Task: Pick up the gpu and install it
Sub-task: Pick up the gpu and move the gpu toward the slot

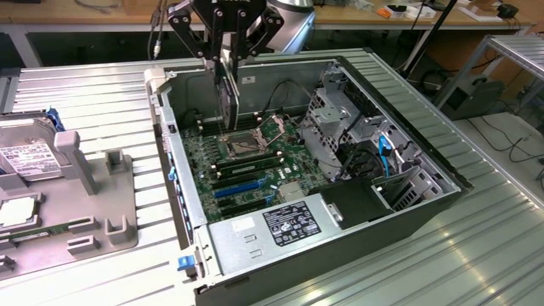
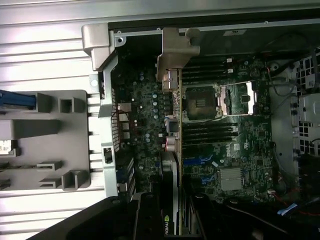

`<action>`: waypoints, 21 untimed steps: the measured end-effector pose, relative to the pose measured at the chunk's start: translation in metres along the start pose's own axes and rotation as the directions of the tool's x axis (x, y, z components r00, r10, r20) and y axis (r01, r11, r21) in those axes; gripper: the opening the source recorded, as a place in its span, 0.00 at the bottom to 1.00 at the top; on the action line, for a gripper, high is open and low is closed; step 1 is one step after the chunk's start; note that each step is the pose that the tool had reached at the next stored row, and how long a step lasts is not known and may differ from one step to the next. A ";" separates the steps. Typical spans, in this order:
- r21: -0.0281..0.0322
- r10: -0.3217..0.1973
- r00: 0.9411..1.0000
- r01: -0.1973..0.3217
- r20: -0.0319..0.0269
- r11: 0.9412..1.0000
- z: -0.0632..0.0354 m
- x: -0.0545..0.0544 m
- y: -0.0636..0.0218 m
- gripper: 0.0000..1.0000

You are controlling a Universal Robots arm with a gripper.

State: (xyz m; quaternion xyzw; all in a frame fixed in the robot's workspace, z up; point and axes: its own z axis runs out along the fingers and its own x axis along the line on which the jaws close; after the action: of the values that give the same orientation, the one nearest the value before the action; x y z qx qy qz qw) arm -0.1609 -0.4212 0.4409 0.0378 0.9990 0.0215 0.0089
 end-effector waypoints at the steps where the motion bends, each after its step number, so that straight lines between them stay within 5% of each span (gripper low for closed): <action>1: 0.000 0.000 1.000 0.000 0.000 1.000 0.0001 -0.002 0.0001 0.27; 21: 0.000 0.000 1.000 0.000 0.000 1.000 0.0006 -0.032 0.0024 0.27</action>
State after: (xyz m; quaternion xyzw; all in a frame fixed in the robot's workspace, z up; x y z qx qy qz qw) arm -0.1286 -0.4212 0.4409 0.0379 0.9990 0.0215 0.0090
